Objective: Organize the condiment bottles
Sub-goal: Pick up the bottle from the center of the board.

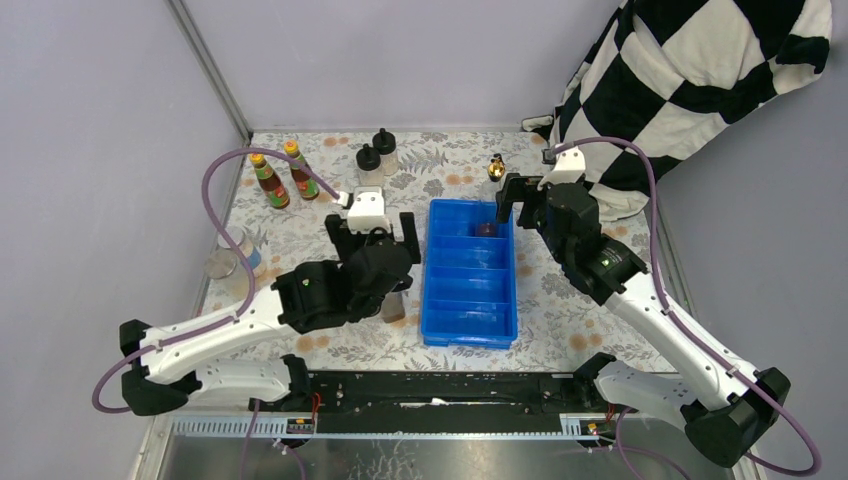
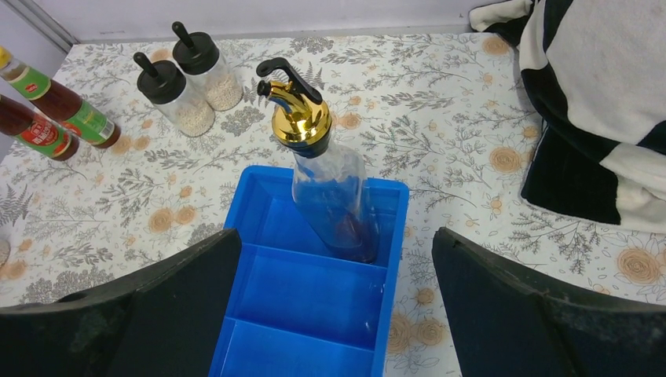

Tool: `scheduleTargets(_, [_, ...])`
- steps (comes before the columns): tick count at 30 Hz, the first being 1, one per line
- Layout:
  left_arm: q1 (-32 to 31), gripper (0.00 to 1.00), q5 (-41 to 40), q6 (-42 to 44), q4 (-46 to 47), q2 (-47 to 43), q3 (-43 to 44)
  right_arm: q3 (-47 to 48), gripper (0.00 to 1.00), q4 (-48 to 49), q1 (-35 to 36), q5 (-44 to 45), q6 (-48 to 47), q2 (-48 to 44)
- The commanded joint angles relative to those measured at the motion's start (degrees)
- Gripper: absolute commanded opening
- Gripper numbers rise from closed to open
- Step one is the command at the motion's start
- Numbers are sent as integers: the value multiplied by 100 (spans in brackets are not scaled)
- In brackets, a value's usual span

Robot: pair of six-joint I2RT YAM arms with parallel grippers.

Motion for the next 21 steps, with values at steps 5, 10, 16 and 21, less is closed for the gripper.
scheduleTargets(5, [-353, 99, -1267, -1533, -1036, -54, -125, -65, 100, 28, -23, -245, -1, -64])
scheduleTargets(10, [-648, 99, -1271, -2110, -1213, 138, -280, -69, 100, -12, -28, -312, 19, -76])
scheduleTargets(16, [-1067, 99, -1609, -3727, -2730, 734, 13, -134, 100, -37, -29, -331, 44, -136])
scheduleTargets(21, [-1265, 99, -1586, -5400, -4009, 1095, -77, -206, 100, -57, -28, -365, 84, -209])
